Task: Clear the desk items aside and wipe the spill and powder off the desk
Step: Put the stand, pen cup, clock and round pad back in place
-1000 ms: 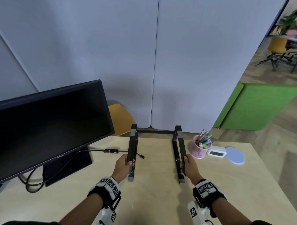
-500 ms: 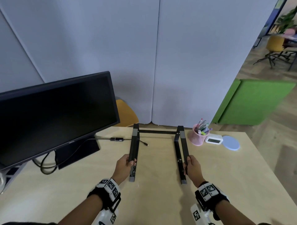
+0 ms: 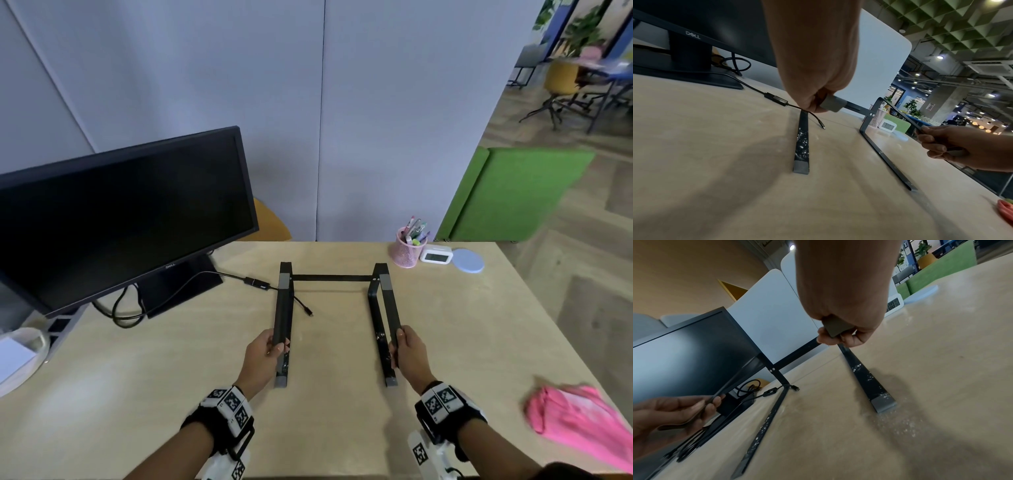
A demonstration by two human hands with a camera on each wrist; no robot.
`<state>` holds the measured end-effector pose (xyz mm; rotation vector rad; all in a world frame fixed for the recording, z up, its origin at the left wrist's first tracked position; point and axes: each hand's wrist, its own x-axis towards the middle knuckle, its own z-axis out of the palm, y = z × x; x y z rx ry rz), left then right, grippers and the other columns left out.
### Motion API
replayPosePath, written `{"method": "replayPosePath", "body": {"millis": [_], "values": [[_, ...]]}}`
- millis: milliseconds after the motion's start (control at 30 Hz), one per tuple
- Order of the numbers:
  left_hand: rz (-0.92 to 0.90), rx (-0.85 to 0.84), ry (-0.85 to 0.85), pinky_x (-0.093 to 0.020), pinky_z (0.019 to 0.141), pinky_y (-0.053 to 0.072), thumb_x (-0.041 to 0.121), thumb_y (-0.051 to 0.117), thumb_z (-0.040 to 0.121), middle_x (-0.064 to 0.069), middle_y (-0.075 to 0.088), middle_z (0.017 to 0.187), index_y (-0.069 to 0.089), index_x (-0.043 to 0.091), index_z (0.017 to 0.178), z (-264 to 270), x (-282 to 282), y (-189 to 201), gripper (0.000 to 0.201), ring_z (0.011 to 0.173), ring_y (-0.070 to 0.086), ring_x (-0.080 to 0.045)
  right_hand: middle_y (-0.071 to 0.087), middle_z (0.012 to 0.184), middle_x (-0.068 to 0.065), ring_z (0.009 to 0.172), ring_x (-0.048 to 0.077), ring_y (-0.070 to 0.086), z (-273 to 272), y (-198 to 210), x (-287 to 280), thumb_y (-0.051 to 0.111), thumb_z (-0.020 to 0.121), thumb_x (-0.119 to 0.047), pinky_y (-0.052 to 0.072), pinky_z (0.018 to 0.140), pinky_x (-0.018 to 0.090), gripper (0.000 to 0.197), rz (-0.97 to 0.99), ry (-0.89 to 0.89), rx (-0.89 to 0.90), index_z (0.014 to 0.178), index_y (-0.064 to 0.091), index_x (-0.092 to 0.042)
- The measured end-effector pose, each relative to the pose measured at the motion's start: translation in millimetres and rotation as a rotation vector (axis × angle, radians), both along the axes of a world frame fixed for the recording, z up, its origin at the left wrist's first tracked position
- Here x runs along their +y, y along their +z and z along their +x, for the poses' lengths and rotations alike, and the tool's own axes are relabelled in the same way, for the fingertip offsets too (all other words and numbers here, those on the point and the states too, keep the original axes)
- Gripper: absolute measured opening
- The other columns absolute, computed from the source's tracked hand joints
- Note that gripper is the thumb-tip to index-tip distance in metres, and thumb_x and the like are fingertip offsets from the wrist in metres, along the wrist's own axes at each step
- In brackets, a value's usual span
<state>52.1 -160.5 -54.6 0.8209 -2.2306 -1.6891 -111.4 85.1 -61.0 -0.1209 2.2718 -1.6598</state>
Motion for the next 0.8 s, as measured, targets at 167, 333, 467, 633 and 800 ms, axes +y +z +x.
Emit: {"method": "replayPosePath", "body": {"millis": [167,333,467,633,800], "values": [[-0.019,-0.009,-0.015,-0.021,0.078,0.05,-0.002,0.052,0.092,-0.002,0.068,0.092,0.057,0.023,0.096,5,2,0,0.026,0.087,0.064,-0.013,0.044,0.057,0.006,0.033,0.017,0.038,5,1,0,0.027,0.102,-0.012,0.033,0.033,0.024,0.032,0.0,0.013,0.0,0.073,0.04,-0.008],[-0.037,-0.058,-0.048,-0.031,0.089,0.05,0.001,0.051,0.093,-0.002,0.064,0.103,0.052,0.018,0.113,5,-1,1,0.026,0.102,0.062,-0.023,0.049,0.059,0.008,0.032,0.016,0.042,3,2,1,0.027,0.102,-0.013,0.039,0.036,0.027,0.031,0.044,0.04,0.009,0.074,0.041,-0.009],[-0.24,-0.06,-0.093,-0.027,0.111,0.028,0.004,0.046,0.095,0.006,0.034,0.136,0.028,0.013,0.143,3,3,7,0.052,0.127,0.034,-0.009,0.061,0.089,0.009,0.07,0.027,0.058,5,7,1,0.032,0.1,-0.018,0.049,0.067,0.043,0.019,0.306,0.085,0.186,0.108,0.046,-0.008],[-0.579,-0.21,-0.186,-0.038,0.119,0.015,0.044,0.024,0.096,0.009,-0.006,0.158,-0.001,0.017,0.151,-13,5,3,0.066,0.146,-0.001,-0.01,0.033,0.141,-0.001,0.125,0.021,0.04,8,9,-3,0.037,0.096,-0.026,0.036,0.098,0.045,0.05,0.586,0.191,0.41,0.144,0.023,-0.017],[-0.731,-0.348,-0.249,-0.041,0.118,0.011,0.059,-0.006,0.073,0.008,-0.022,0.154,-0.007,0.018,0.151,-24,9,-3,0.088,0.145,-0.01,-0.012,0.032,0.145,0.001,0.13,0.021,0.036,-14,16,-2,0.035,0.097,-0.025,0.029,0.106,0.043,0.045,0.577,0.173,0.397,0.141,0.03,-0.015]]}}
